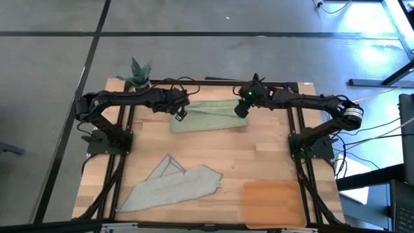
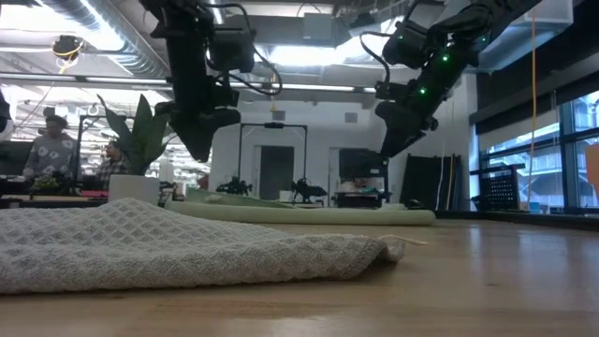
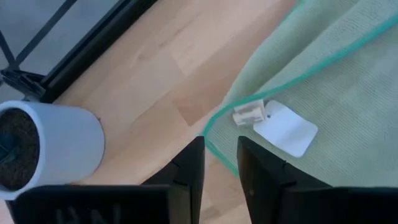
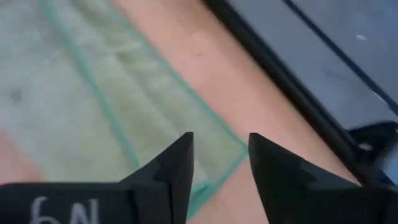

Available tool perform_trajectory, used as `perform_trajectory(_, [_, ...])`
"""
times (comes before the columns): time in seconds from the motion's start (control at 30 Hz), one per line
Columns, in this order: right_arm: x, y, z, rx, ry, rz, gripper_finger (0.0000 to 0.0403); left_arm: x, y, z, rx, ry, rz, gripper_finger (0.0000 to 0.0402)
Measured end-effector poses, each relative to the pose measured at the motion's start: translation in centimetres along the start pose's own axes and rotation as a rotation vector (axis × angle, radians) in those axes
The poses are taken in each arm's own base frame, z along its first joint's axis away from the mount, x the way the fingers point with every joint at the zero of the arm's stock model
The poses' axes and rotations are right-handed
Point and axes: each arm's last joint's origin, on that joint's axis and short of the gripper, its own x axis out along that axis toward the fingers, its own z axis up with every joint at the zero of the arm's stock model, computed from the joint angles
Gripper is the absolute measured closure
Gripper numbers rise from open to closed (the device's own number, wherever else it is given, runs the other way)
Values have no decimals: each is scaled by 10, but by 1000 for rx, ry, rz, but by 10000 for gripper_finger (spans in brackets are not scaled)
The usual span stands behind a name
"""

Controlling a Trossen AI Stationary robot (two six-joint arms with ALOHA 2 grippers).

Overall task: Roll microfiber towels into tight, uniform cylinder then place into a basket
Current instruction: Roll the green microfiber towel

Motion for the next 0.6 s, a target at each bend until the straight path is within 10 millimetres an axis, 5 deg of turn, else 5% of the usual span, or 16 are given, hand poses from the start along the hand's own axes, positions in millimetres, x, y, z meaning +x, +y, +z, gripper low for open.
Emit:
perform_trajectory(0.3, [-4, 18, -3, -202, -1, 421, 235, -2, -7, -3, 121, 83, -194, 319])
perform_trajectory(0.6, [23, 24, -16, 89, 195, 417, 235, -8, -18, -9, 161, 84, -235, 321])
